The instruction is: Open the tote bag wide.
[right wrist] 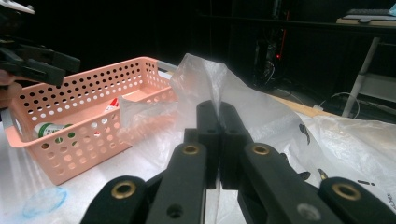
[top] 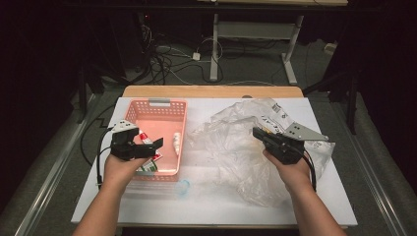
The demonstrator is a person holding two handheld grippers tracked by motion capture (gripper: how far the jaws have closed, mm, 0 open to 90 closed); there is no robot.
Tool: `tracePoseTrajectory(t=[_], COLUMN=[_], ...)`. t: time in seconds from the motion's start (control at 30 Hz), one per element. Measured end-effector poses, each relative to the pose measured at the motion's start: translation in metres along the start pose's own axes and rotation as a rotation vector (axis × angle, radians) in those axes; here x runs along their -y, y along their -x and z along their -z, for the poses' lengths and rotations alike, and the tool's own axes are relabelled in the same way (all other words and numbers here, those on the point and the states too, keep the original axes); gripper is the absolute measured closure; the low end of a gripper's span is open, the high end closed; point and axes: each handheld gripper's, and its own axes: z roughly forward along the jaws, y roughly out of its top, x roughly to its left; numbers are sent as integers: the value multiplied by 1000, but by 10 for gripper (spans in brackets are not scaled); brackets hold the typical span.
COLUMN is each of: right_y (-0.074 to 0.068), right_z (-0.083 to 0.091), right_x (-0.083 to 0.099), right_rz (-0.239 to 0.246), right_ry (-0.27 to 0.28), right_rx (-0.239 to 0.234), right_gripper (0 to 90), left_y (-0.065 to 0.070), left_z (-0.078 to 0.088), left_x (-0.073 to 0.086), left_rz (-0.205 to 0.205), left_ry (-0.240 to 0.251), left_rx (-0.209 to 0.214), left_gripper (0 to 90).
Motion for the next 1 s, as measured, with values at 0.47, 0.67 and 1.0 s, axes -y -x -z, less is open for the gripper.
tracePoseTrajectory(t=[0.47,0.67,1.0], right_y=[-1,0,-2], right_z=[0,2,2], right_x=[0,-1,-3], right_rz=[0,0,3], right_ry=[1,7,13], right_rx=[0,-3,-16], right_gripper=[900,900,900], left_y=[-15,-27,-41], left_z=[-14,-23,-46], left_x=[-15,-22,-26], left_rz=[33,61,149], left_ry=[-148,-227,-403], left_rx=[-47,-58,-218], left_gripper=[30,200,710])
